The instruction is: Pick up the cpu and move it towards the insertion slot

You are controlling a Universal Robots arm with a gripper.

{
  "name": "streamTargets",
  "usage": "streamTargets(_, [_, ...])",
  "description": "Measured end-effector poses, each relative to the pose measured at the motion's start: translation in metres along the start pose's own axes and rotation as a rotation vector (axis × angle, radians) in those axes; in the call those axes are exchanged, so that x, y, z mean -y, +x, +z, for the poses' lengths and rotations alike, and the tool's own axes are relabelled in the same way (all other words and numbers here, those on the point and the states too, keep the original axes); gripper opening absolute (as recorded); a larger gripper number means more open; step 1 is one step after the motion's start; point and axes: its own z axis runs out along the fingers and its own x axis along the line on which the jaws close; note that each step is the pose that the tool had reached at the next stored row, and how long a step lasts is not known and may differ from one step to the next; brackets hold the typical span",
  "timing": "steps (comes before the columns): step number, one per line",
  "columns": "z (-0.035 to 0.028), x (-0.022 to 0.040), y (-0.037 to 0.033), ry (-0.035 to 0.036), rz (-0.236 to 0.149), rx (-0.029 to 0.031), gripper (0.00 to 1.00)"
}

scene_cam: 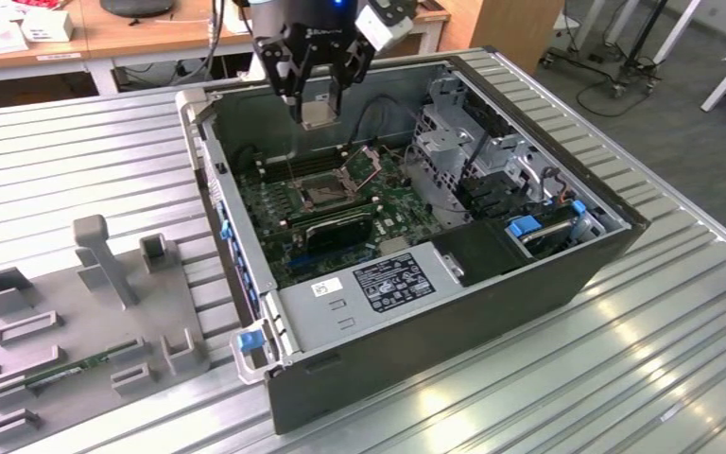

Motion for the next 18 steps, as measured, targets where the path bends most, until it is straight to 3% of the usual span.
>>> streamTargets(8, [0.0051,-0.007,-0.0093,0.0,0.0,0.0,0.55])
streamTargets(18, [0.0057,-0.0089,-0.0101,0.0,0.0,0.0,0.55])
